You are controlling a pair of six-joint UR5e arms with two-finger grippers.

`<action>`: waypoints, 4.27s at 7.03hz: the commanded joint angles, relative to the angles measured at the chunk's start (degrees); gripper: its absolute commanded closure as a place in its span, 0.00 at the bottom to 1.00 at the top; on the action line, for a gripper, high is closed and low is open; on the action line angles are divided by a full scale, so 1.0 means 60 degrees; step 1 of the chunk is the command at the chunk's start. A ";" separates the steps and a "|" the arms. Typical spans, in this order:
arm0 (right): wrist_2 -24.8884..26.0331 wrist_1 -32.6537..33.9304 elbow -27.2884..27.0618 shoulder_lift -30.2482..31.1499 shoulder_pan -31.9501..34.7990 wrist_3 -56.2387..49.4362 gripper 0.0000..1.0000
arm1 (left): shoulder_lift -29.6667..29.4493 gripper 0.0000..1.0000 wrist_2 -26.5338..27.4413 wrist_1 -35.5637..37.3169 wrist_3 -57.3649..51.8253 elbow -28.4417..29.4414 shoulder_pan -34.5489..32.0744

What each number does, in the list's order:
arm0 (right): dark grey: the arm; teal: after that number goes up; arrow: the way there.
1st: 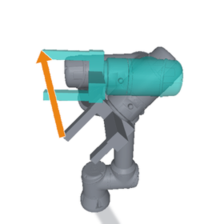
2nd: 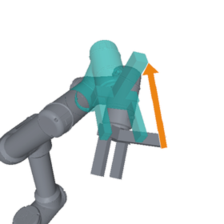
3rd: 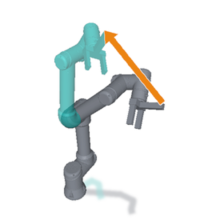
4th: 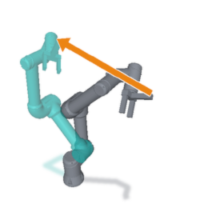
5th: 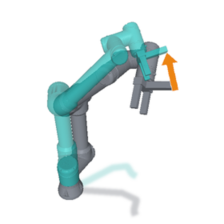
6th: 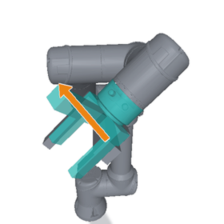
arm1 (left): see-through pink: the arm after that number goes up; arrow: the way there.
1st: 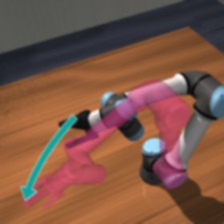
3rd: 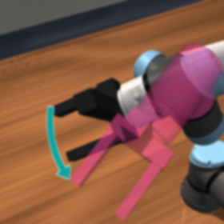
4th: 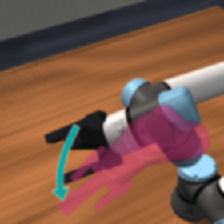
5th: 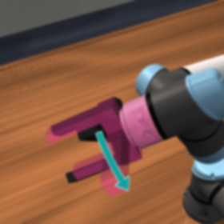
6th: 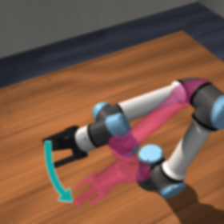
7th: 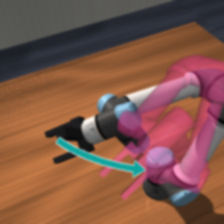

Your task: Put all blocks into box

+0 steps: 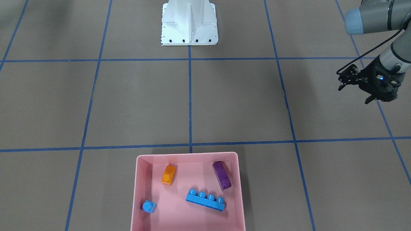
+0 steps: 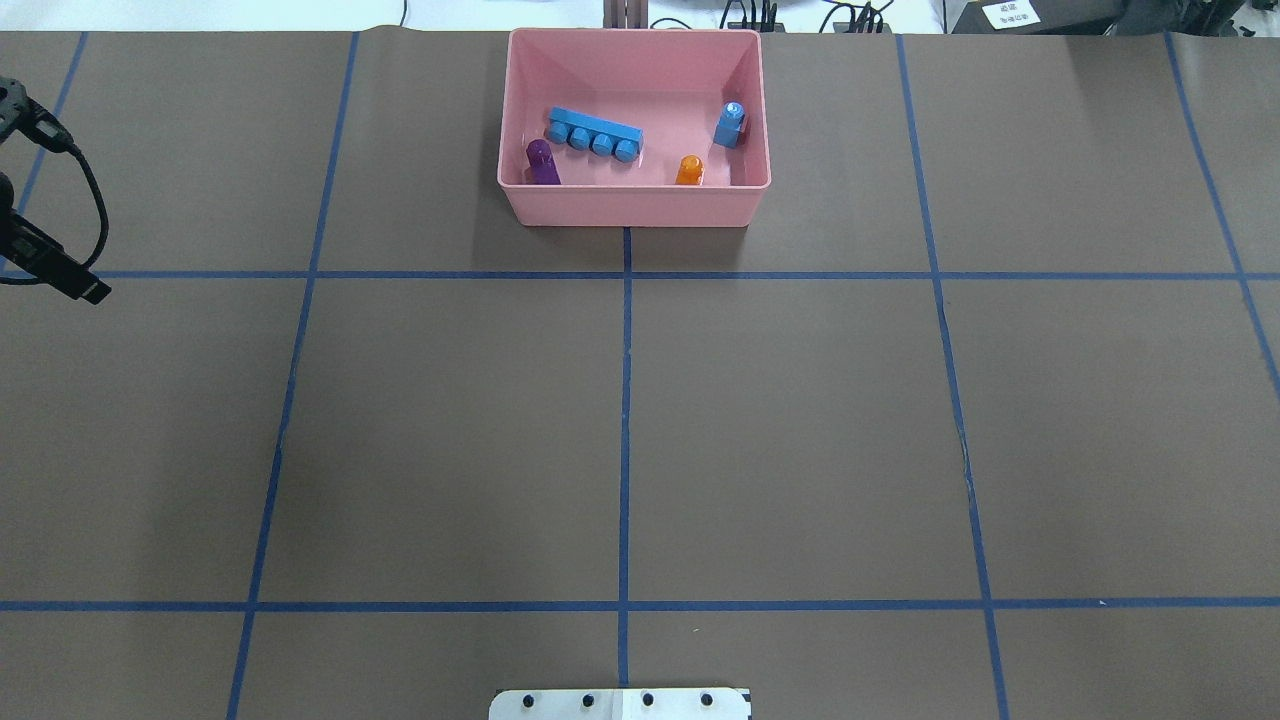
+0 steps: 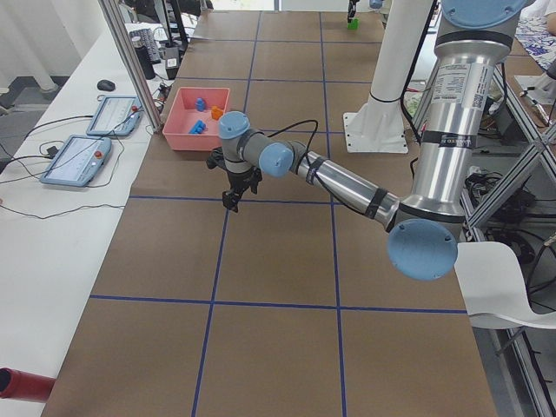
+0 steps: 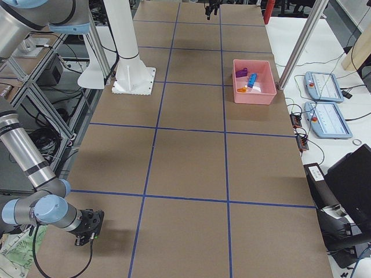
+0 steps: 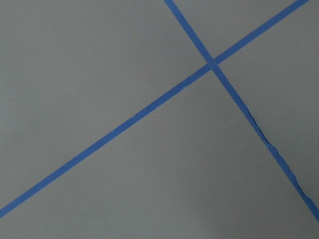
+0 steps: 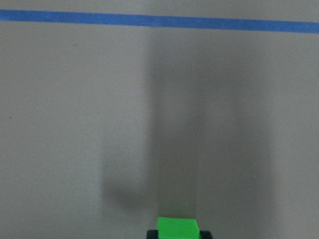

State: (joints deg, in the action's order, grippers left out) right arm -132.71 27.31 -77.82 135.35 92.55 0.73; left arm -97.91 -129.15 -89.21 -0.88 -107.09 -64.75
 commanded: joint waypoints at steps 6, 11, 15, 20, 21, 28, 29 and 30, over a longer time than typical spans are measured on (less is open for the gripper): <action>-0.0586 0.2032 -0.0214 -0.2688 0.0087 0.0010 1.00 | 0.0000 0.00 -0.0008 0.0001 0.0000 0.0079 0.0010; -0.0470 0.7316 -0.0551 -0.7709 0.0352 0.0039 1.00 | 0.0015 0.00 0.0036 0.0015 0.0639 0.0065 -0.0019; -0.0542 0.9928 -0.0536 -1.0482 -0.0496 0.0230 1.00 | 0.0556 0.00 0.0036 0.0000 0.0772 0.0428 -0.1668; -0.0527 1.0360 -0.0390 -1.3032 -0.2529 0.3695 1.00 | 0.1463 0.00 -0.0298 0.0044 -0.2358 0.1823 -0.4718; -0.0455 1.0360 -0.0187 -1.3690 -0.3041 0.4601 1.00 | 0.1465 0.00 -0.0707 0.0059 -0.2257 0.1808 -0.4736; 0.1977 0.8963 0.3440 -1.8380 -0.6238 1.0039 1.00 | 0.1538 0.00 -0.0770 0.0045 -0.2212 0.1823 -0.4721; 0.2500 0.7866 0.4811 -1.9182 -0.6603 1.0596 1.00 | 0.1553 0.00 -0.0770 0.0045 -0.2212 0.1823 -0.4721; 0.2896 0.6985 0.5623 -1.9538 -0.6882 1.1022 1.00 | 0.1553 0.00 -0.0770 0.0045 -0.2212 0.1837 -0.4721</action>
State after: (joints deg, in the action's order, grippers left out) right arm -118.28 75.93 -51.02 21.67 53.47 63.35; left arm -88.63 -133.77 -88.94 -14.15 -96.14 -93.08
